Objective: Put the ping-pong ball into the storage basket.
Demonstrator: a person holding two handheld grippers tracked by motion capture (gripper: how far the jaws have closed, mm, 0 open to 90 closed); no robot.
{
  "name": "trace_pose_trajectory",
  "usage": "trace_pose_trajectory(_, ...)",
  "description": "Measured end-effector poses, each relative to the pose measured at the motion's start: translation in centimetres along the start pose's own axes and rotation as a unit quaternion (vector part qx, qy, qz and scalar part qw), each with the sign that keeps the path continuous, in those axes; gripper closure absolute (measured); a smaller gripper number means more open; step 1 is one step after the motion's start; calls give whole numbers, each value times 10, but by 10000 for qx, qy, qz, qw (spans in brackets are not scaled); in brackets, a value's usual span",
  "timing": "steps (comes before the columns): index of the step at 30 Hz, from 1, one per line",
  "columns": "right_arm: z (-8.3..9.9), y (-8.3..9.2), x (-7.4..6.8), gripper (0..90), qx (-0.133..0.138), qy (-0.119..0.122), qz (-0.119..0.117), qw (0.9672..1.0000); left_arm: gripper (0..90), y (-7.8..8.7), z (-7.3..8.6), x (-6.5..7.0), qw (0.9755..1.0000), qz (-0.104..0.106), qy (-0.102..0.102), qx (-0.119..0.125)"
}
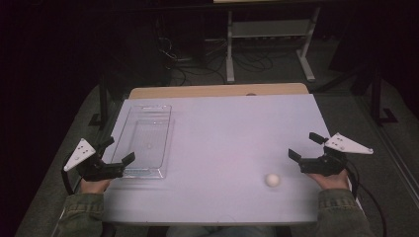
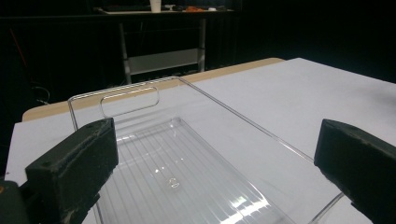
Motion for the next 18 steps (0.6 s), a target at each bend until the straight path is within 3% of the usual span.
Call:
trace_pose_trajectory(9,0,1,0,0,31,25,21,10000,0,2,-1,-2,10000,-59,57,0)
trace_pose_trajectory(11,-1,1,0,0,55,26,29,10000,0,2,-2,-1,9998,-22,167,39)
trace_pose_trajectory(18,-1,2,0,0,72,15,48,10000,0,-4,-10,3,10000,31,77,3)
Point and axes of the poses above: each handheld gripper's, and its own axes: y roughly backward along the jaws, z roughly out of its underside, x roughly to its right, the point moved 4 cm from there along -y, roughly forward along the jaws, and after that the axes turned 11 degrees about -y, right-handed, at the moved point
